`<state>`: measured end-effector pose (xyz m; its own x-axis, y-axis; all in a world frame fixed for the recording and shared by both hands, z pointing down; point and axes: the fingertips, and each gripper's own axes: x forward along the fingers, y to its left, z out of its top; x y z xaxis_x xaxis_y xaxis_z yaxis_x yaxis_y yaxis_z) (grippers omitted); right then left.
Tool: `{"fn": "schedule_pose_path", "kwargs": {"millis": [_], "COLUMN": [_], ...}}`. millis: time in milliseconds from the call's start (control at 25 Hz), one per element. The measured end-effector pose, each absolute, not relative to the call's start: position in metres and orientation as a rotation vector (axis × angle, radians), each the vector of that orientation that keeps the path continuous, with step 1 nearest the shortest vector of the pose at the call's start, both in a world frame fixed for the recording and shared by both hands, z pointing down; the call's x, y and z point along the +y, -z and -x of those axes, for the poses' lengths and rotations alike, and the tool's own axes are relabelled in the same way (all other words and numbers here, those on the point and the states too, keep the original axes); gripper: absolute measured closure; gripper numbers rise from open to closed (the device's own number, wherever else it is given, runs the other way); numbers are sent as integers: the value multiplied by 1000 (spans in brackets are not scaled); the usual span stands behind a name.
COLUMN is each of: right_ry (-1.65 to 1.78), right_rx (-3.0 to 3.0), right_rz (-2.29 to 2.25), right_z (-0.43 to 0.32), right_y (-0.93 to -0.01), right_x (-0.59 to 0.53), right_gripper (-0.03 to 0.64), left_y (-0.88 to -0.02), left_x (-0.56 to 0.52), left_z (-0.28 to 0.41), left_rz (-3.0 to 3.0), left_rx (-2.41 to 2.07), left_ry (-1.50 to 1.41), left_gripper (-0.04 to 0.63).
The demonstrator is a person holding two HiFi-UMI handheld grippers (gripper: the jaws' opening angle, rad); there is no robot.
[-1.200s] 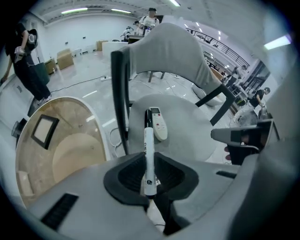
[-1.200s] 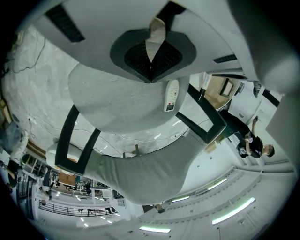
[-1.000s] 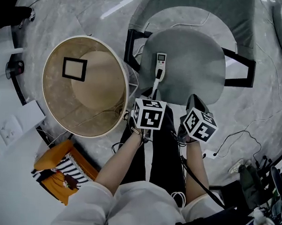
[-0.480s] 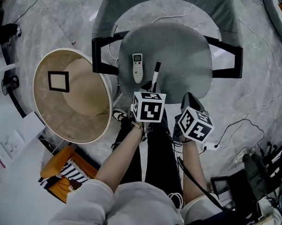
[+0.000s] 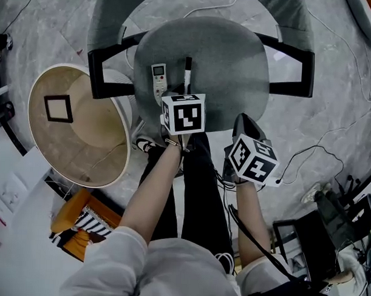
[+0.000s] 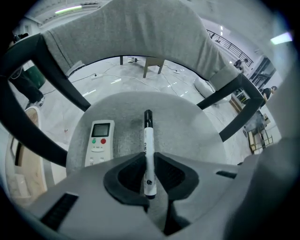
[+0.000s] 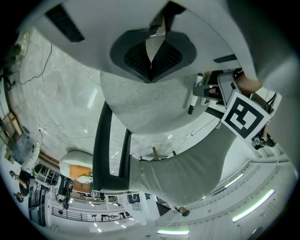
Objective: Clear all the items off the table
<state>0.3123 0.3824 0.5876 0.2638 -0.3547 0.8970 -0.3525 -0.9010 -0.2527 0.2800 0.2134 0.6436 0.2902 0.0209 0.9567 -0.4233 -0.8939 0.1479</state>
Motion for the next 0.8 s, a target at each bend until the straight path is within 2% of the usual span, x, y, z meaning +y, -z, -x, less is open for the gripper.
{"fn": "schedule_pose_path", "kwargs": {"millis": [360,480,800], "right_ry": [1778,1779,1779], "right_rx": [661,663,702], "right_rz": [2477,2482,2505], "right_z": [-314,-316,-312], "right_y": [-591,-590,-585], "right_x": [381,379,361], "right_gripper": [594,592,592], "left_y": [-654,-651,-625], "left_x": [215,219,226], "left_z": [-281,-282,-269], "left_rz": [-2175,-2171,-2177], "left_rx": [-342,-313,-252], "left_ry": [-1656,-1642,-1587], "left_gripper": [522,463,448]}}
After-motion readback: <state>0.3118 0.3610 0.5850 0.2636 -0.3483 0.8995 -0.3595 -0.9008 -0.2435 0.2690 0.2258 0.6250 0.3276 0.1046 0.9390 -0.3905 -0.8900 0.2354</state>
